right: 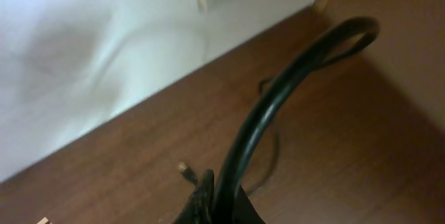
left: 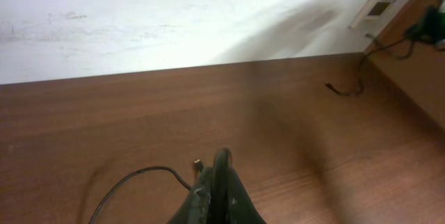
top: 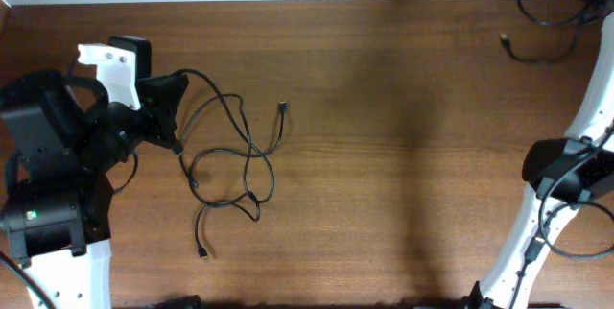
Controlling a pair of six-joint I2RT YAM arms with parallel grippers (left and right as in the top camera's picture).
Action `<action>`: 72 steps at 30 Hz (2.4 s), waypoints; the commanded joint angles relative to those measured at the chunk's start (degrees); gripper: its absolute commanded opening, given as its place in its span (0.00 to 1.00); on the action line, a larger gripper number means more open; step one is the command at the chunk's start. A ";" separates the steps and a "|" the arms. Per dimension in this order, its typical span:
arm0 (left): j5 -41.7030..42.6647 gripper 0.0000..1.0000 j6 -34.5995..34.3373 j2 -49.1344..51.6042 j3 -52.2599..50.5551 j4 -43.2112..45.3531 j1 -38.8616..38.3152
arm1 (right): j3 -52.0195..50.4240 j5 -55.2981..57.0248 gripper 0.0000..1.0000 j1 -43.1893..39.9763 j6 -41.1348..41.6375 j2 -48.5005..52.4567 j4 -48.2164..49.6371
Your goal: Untangle cables
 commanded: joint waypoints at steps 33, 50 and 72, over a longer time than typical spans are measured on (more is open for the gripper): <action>-4.48 0.01 1.14 -1.03 0.66 -2.01 -0.13 | 7.37 -0.35 0.99 8.11 -1.11 -10.78 -16.61; -9.53 0.01 -1.73 -1.03 1.05 3.82 -0.07 | 7.30 -12.17 0.94 45.31 -13.14 -11.65 -33.94; -10.25 0.00 -15.93 2.08 11.43 23.89 -0.13 | 7.32 -12.20 0.93 60.98 -14.93 -13.55 -33.77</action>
